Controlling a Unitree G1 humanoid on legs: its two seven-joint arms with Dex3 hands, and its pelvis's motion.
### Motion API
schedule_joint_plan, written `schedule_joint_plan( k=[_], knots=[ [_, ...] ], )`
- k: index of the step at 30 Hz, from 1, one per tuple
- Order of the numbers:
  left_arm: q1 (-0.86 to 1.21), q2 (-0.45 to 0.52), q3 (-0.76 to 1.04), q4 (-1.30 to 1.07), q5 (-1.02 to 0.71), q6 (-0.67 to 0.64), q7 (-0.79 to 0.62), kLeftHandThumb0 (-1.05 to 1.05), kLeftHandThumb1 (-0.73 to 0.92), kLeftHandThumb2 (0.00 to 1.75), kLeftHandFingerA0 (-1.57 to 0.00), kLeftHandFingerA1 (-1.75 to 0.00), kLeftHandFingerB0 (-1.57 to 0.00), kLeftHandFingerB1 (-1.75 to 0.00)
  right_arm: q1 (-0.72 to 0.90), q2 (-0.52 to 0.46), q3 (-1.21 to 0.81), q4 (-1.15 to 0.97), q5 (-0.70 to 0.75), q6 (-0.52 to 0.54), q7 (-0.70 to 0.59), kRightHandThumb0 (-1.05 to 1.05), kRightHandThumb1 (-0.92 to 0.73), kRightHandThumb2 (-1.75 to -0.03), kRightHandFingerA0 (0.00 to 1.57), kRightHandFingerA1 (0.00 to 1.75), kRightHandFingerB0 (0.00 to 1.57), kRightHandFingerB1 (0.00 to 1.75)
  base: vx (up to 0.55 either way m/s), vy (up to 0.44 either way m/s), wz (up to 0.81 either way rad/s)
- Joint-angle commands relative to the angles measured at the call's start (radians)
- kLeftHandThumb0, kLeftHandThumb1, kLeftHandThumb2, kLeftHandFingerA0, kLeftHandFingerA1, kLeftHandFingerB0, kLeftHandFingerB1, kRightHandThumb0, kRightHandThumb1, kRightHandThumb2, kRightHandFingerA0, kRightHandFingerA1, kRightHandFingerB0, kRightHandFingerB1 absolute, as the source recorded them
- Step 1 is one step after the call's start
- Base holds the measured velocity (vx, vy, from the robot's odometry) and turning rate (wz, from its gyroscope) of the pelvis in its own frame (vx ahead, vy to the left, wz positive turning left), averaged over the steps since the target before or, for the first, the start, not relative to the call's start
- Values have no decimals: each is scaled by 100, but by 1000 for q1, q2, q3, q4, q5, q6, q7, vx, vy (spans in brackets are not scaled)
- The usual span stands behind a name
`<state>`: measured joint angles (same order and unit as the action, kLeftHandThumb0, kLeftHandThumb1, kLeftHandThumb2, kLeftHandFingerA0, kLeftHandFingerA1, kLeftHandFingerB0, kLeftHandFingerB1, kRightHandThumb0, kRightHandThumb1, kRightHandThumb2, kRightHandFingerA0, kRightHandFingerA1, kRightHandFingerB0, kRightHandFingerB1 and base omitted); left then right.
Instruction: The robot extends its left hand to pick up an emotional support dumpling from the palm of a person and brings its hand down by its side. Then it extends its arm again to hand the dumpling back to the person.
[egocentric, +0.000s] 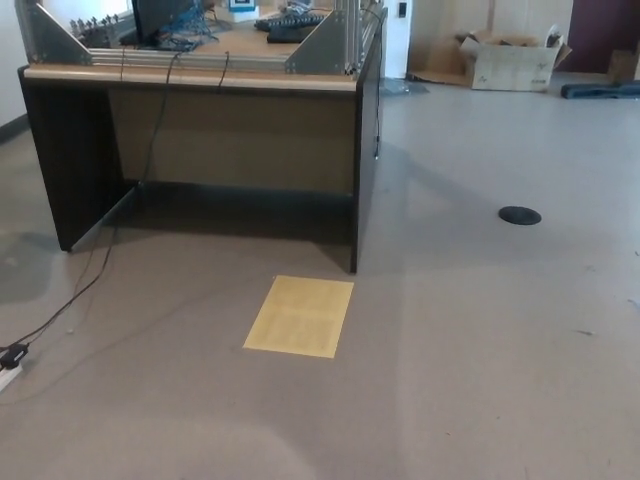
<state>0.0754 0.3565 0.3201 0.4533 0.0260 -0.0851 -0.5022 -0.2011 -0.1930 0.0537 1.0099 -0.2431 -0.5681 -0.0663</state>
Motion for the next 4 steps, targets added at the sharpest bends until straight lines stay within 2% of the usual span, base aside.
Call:
schedule_joint_plan(
  k=[1, 4],
  knots=[
    [34, 51, -107, 105, 263, -258, 360, -46, 54, 57, -35, -36, -36, -33, 42, -30, -42, -29, 28, -83, -64, -24, -59, -58, 80, 49, 60, 42, 0, 0, 0],
    [14, 62, -105, 132, 231, -272, 345, -48, 50, 55, -39, -37, -41, -35, 27, -31, -46, -22, 32, -84, -56, -24, -59, -57, 81, 50, 61, 42, 0, 0, 0]
  ],
)
